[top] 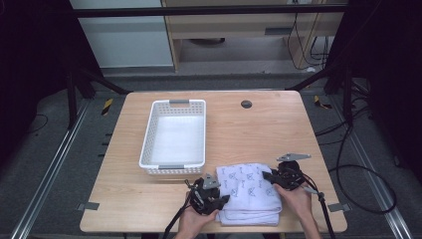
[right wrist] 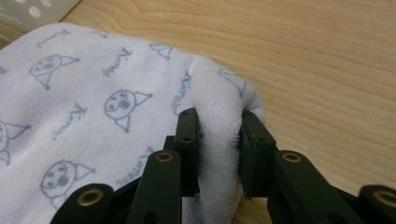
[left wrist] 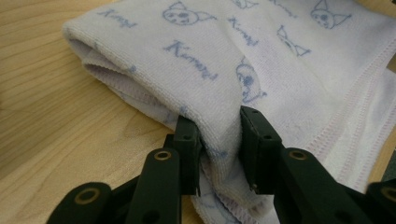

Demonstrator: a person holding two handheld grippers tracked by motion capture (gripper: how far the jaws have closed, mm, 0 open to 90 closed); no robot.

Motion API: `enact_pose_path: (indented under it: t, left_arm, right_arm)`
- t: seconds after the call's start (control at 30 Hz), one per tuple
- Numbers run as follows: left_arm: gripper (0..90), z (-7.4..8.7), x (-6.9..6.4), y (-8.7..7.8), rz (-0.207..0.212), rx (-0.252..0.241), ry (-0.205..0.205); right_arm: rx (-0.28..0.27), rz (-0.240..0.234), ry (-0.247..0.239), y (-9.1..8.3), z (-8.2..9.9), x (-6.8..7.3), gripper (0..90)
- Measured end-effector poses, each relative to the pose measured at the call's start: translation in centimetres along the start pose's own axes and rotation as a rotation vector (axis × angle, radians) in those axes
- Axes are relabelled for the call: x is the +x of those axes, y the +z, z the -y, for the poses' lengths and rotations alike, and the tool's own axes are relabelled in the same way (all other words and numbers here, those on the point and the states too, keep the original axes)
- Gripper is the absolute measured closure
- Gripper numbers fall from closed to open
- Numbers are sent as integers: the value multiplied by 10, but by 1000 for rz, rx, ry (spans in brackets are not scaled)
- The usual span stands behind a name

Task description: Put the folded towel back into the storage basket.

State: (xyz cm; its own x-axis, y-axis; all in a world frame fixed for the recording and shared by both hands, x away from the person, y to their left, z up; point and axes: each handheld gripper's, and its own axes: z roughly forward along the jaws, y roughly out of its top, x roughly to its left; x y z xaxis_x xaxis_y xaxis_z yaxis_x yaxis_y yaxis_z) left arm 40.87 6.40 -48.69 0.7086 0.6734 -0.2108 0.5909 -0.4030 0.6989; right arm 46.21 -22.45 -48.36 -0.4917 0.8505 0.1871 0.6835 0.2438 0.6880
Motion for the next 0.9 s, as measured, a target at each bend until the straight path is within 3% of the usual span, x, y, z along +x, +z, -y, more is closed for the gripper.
enact_pose_path:
  t: [0.4,0.47,0.9]
  left_arm:
    - [696,-4,-4,-16,21,-36,10]
    - [696,-7,-5,-21,14,-54,17]
    - [699,-19,-10,-43,19,-125,38]
  right_arm:
    - [-52,-13,-29,-16,-6,9,734]
    - [-86,-16,-40,-23,-10,11,736]
    - [-175,-17,-66,-45,-22,20,743]
